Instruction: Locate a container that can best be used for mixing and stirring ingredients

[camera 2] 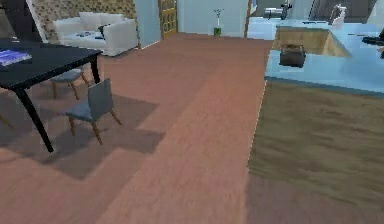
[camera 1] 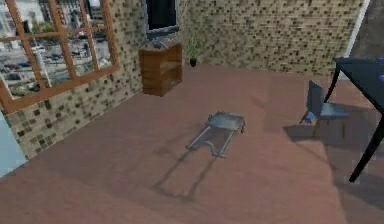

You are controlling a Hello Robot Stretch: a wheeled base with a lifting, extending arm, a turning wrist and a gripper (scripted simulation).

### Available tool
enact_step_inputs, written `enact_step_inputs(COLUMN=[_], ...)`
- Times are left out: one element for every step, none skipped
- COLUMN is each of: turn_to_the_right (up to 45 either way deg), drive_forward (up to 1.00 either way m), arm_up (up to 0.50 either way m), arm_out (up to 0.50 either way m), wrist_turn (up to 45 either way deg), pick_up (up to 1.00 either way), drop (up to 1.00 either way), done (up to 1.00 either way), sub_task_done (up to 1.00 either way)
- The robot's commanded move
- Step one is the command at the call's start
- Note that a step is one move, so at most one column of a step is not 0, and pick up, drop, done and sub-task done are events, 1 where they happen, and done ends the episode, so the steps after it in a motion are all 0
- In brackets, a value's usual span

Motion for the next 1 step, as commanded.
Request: enact_step_inputs(turn_to_the_right=[-24.0], drive_forward=[0.00], arm_up=[0.00], arm_out=[0.00], wrist_turn=[0.0], pick_up=[0.00], drop=[0.00], done=[0.00], sub_task_done=[0.00])
